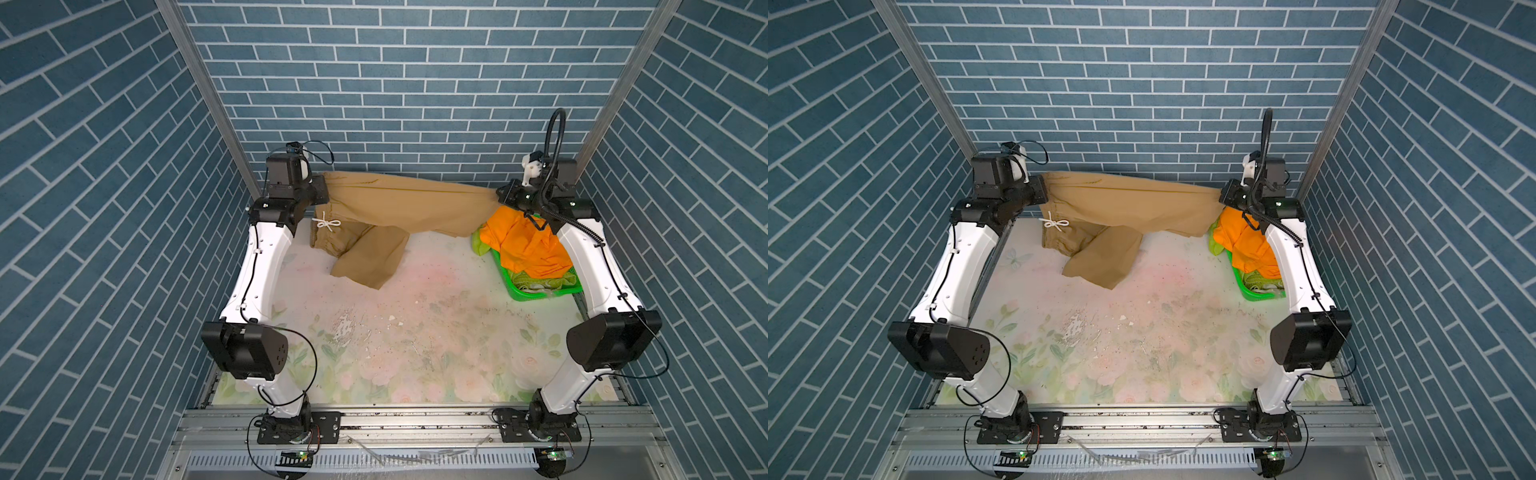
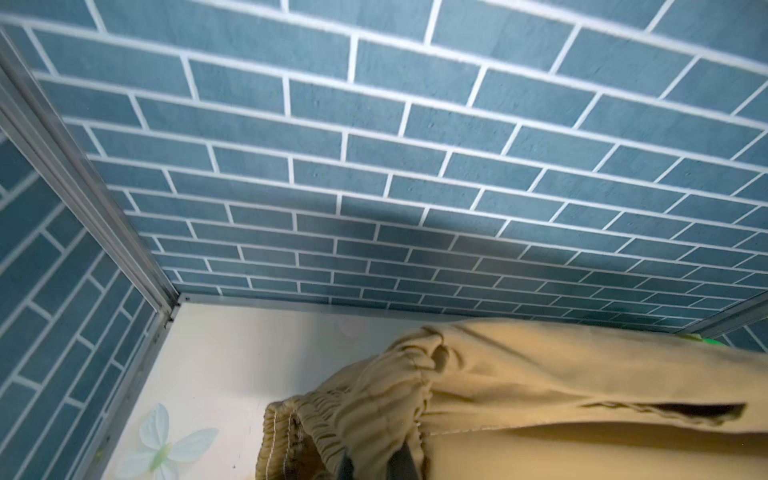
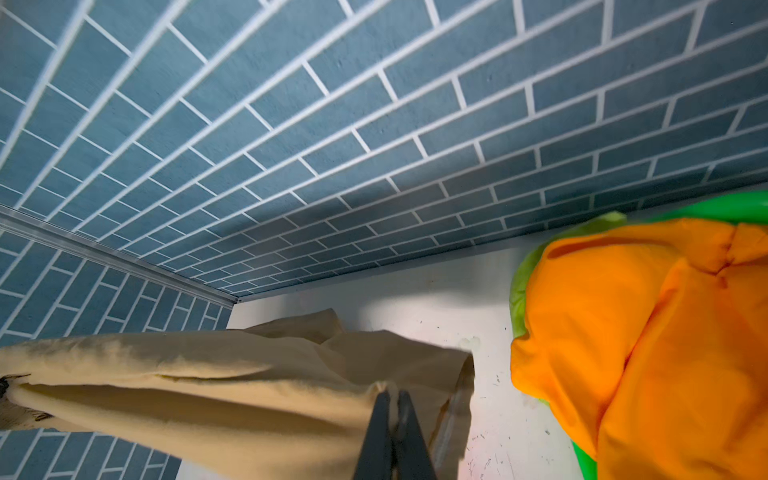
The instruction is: Fold and stack the shorts
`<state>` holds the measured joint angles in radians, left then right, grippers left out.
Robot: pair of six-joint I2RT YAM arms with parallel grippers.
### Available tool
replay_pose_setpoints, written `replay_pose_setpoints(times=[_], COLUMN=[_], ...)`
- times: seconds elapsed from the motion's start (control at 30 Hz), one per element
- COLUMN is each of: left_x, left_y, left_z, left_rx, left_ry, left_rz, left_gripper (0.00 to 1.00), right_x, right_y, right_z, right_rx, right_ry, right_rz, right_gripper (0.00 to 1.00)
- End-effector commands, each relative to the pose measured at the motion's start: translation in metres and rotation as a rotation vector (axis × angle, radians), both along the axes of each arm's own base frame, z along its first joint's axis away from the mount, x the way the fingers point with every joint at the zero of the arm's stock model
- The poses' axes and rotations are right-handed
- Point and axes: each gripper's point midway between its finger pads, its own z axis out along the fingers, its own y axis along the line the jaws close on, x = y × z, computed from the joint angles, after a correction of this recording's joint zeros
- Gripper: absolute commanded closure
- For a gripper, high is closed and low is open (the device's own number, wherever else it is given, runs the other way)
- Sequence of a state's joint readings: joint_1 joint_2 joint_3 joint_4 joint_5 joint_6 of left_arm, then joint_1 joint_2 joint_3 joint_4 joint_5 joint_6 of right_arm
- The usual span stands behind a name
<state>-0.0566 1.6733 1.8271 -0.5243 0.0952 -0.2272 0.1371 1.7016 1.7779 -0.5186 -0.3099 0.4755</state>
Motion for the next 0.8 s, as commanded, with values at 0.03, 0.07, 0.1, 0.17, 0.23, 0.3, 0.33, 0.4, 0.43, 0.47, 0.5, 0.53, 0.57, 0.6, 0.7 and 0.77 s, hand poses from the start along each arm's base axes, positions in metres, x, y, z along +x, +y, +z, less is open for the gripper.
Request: replay_pose_setpoints(times=[0.03,0.07,0.1,0.17,0.23,0.3,0.33,0.4,0.43,0.47,0.5,0.53,0.57,0.6,0.7,0.77], left_x=[-0.009,-0.014,-0.020,-0.031,-0.043,-0.053,-0.058,-0.065,-0.068,-0.071,-0.073,-0.075,-0.076,-0.076,-0.078,-0.079], left_y=[0.022,0.021,0.020,0.019,0.017,0.017,0.017,0.015,0.014,0.013,0.012,0.011,0.010,0.009,0.004,0.000], left_z=[-0.084,-0.101,-0.119,-0.152,-0.181,-0.201,-0.208,-0.221,-0.226,-0.230,-0.232,-0.234,-0.236,-0.235,-0.236,-0.239], left_rx=[-0.070,-0.091,-0.123,-0.163,-0.202,-0.222,-0.235,-0.259,-0.275,-0.289,-0.309,-0.325,-0.335,-0.348,-0.385,-0.408], left_ry=[0.143,0.170,0.202,0.252,0.299,0.330,0.337,0.350,0.353,0.359,0.353,0.348,0.345,0.334,0.313,0.320], left_rz=[0.095,0.105,0.119,0.136,0.158,0.173,0.180,0.188,0.193,0.197,0.199,0.200,0.200,0.197,0.183,0.170], left_gripper=[1.00,1.00,1.00,1.00,1.00,1.00,1.00,1.00,1.00,1.00,1.00,1.00,1.00,1.00,1.00,1.00], right_x=[-0.020,-0.028,-0.038,-0.054,-0.071,-0.089,-0.096,-0.109,-0.115,-0.119,-0.123,-0.127,-0.128,-0.130,-0.128,-0.125], right_y=[0.005,0.010,0.013,0.020,0.026,0.027,0.025,0.024,0.022,0.020,0.019,0.016,0.014,0.013,0.013,0.014], right_z=[-0.116,-0.136,-0.160,-0.194,-0.227,-0.254,-0.264,-0.279,-0.284,-0.285,-0.285,-0.284,-0.280,-0.276,-0.261,-0.256], right_rx=[0.019,0.014,0.002,-0.019,-0.045,-0.079,-0.086,-0.084,-0.087,-0.091,-0.097,-0.105,-0.105,-0.103,-0.064,-0.053], right_ry=[0.204,0.237,0.281,0.349,0.413,0.471,0.494,0.528,0.543,0.552,0.559,0.561,0.556,0.548,0.525,0.514], right_rz=[-0.003,0.010,0.017,0.028,0.040,0.043,0.039,0.037,0.038,0.036,0.033,0.024,0.015,0.006,-0.024,-0.032], right_gripper=[1.00,1.00,1.00,1.00,1.00,1.00,1.00,1.00,0.96,0.87,0.74,0.63,0.56,0.46,0.23,0.13])
